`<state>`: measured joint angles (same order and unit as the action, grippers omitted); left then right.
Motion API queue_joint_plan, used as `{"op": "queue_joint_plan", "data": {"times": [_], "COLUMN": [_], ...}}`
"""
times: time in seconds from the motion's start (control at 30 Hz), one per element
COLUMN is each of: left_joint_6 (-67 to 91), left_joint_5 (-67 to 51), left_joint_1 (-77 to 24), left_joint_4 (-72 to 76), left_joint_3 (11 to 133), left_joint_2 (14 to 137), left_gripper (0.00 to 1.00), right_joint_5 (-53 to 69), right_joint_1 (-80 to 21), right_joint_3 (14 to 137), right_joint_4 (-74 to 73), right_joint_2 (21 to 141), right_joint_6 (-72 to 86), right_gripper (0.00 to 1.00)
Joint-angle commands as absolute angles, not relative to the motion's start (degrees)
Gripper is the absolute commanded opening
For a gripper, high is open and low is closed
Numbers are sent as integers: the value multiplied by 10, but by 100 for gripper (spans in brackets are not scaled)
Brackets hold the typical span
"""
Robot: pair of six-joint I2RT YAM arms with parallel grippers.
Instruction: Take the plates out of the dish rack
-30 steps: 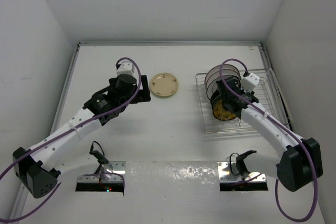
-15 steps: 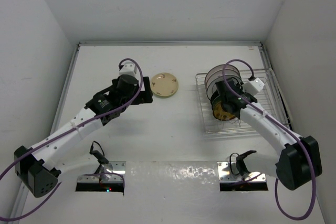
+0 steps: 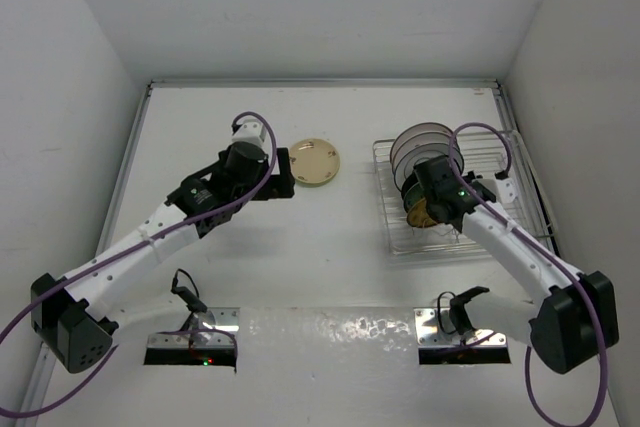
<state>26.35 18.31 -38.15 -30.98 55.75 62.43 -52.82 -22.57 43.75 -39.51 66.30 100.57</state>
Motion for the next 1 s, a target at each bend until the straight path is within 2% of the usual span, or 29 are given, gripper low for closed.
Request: {"op": "queue_joint_plan", "data": {"times": [0.0,0.17,0.4,0.6,0.77,0.83,0.97], "left_joint_6": [254,252,251,246,255,266,295], "left_joint_5": [171,163,158,114,79,90,192], "left_joint_1": [-381,-381,-381,-381,-381,-381,-381], "left_joint_4": [-280,-274,-272,-241,-218,-221,-260], "left_joint_3": [558,558,562,560,567,575,590], "left_joint_2": [618,612,591,587,577,570,551], "left_gripper": [100,100,100,100,100,100,100], "right_joint_5": [-520,-525,-519,-513,-445,-425,-384], "right_joint_1": [-222,-222,-223,-223,-224,-224,-225], "right_joint_3": [421,448,514,538,548,567,641], "right_joint_4": [-459,-481,-502,-489,-396,-382,-385], "right_joint_2": [650,630,611,576,552,552,570], "right_joint_6": [1060,1103,1086,1038,924,887,805], "right_gripper": [0,0,0,0,0,0,0]}}
